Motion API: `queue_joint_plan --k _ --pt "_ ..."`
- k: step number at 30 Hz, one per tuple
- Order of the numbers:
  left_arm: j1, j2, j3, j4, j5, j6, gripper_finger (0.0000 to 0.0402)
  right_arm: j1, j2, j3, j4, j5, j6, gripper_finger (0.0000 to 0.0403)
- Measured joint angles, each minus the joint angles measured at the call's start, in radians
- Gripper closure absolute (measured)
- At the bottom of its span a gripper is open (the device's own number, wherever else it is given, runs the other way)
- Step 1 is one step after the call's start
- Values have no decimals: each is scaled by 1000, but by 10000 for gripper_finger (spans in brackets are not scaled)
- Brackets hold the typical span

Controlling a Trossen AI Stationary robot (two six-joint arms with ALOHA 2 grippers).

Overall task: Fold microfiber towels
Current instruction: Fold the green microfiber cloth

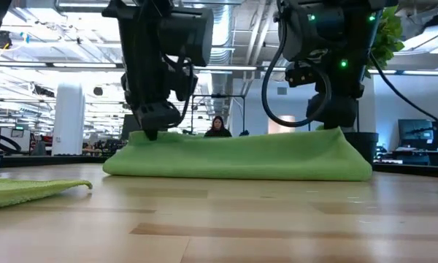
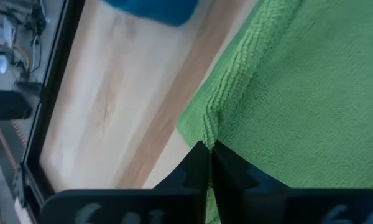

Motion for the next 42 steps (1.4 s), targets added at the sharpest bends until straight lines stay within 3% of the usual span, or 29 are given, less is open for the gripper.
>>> queue_joint_plan --k 10,15,21,28,33,37,42 --pt "59 0 -1 97 63 108 354 -7 0 0 3 -1 -51 329" --pt "88 0 -1 104 69 112 305 -12 0 0 -1 -6 -53 270" --pt "103 0 -1 103 174 87 260 -32 0 2 -11 -67 -14 193" --pt "-33 0 -1 79 144 42 255 -10 0 62 -44 -107 1 160" --pt "-186 0 -1 -25 -12 -122 264 52 0 138 -106 -133 2 159" --pt "-284 0 -2 -120 -62 -261 269 101 0 217 -118 -132 24 159" --pt "-372 1 -53 -112 -146 -339 271 159 -1 294 -104 -132 27 159"
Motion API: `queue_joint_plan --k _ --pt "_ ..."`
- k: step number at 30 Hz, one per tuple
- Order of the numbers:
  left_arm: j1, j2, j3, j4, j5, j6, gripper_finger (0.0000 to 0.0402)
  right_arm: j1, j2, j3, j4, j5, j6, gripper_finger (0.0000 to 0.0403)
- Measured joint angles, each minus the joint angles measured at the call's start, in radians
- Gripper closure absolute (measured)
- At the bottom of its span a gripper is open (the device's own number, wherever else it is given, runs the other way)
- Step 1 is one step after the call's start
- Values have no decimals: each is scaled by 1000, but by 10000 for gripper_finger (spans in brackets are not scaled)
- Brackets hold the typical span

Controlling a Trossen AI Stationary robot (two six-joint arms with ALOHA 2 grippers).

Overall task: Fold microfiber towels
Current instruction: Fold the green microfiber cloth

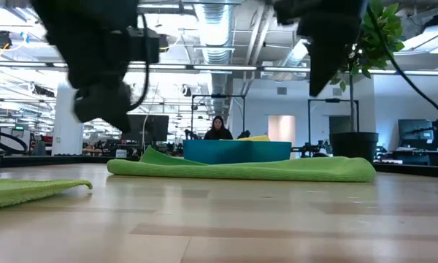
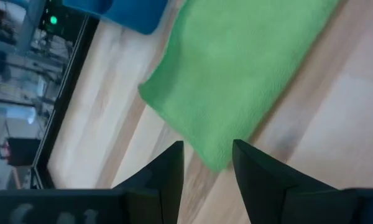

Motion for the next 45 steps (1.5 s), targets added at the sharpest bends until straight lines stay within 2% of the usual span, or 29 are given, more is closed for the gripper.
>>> queue_joint_plan --k 12,26,31,36,42,45 --pt "-40 2 -66 46 -38 42 271 133 0 30 121 3 0 159" --pt "-29 2 -66 267 -51 354 272 235 0 30 142 35 -42 159" --pt "6 2 -66 269 16 443 272 245 0 30 142 33 -79 159" --pt "63 2 -66 290 154 536 272 245 0 30 141 33 -116 159" --pt "120 2 -66 321 172 598 272 245 0 30 141 29 -132 159" --pt "150 2 -66 328 255 624 272 245 0 30 141 29 -132 159"
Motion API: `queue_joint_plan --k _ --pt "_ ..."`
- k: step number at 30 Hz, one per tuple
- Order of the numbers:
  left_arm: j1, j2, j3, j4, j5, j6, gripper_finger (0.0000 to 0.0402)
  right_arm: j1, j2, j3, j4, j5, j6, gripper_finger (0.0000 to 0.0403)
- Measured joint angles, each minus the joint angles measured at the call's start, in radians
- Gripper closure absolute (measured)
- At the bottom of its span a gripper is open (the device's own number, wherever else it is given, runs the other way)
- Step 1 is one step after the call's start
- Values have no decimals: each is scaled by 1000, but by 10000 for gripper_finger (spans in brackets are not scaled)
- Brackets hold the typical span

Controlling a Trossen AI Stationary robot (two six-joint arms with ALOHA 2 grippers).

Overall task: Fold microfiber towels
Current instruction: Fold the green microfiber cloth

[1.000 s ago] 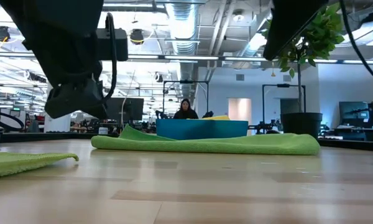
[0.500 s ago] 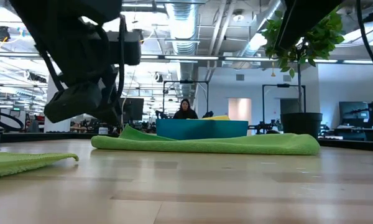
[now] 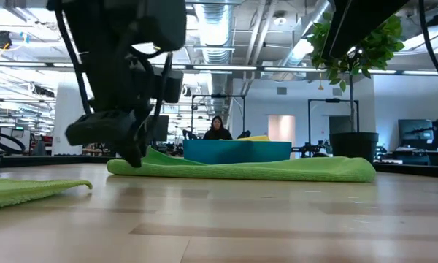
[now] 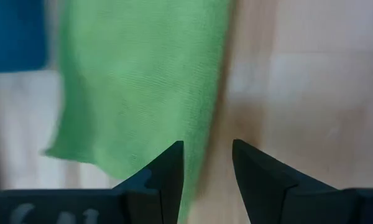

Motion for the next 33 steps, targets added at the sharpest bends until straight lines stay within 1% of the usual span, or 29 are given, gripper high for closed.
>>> queue_joint_plan --k 2,5,7,12,16,22,27,29,31,33 --pt "19 1 0 10 42 23 272 0 0 0 0 0 0 159" --pt "37 2 0 19 14 60 272 0 0 0 0 0 0 159" --pt "50 2 0 29 14 85 272 0 0 0 0 -1 0 159" --pt "97 2 0 28 112 134 272 0 0 0 0 -2 0 159" --pt "133 2 0 28 117 172 272 0 0 0 0 -2 0 159" --pt "192 1 1 42 220 236 272 0 0 0 0 -3 0 159" --pt "221 0 2 45 247 249 272 0 0 -1 0 -3 0 159" --pt "228 -1 2 45 270 284 272 0 0 -1 0 -3 0 159" --pt "229 -1 2 45 277 293 277 0 0 -1 0 -4 0 159" --pt "228 -1 2 45 272 277 295 0 0 -1 -8 -3 0 159"
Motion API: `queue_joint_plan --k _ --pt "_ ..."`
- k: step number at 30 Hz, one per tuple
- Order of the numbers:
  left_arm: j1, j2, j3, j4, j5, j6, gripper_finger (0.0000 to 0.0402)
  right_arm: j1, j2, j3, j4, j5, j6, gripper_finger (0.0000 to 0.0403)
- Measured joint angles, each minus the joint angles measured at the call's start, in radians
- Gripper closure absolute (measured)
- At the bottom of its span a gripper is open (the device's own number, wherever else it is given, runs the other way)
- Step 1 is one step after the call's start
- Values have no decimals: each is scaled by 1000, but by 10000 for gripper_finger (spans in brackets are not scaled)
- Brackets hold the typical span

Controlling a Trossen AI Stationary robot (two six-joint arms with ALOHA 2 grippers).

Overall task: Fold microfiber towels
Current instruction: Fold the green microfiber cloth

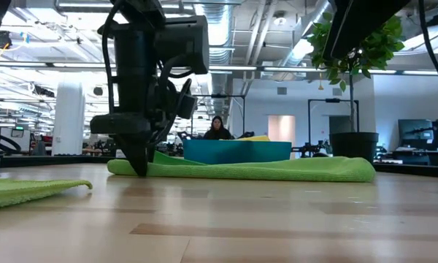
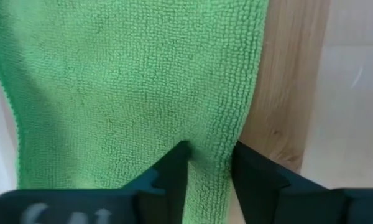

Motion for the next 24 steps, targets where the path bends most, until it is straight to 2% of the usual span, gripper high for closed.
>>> queue_joint_plan --k 4,6,15,24 --pt "-1 4 7 -1 4 -1 368 -2 0 -27 -8 13 0 159" --pt "-1 6 10 1 -23 -1 392 -11 0 -57 -7 14 13 159" --pt "-46 -37 16 -30 -112 4 399 -34 1 -150 -3 -3 96 159" --pt "-87 -42 71 -84 -160 39 401 -103 1 -293 131 25 75 159"
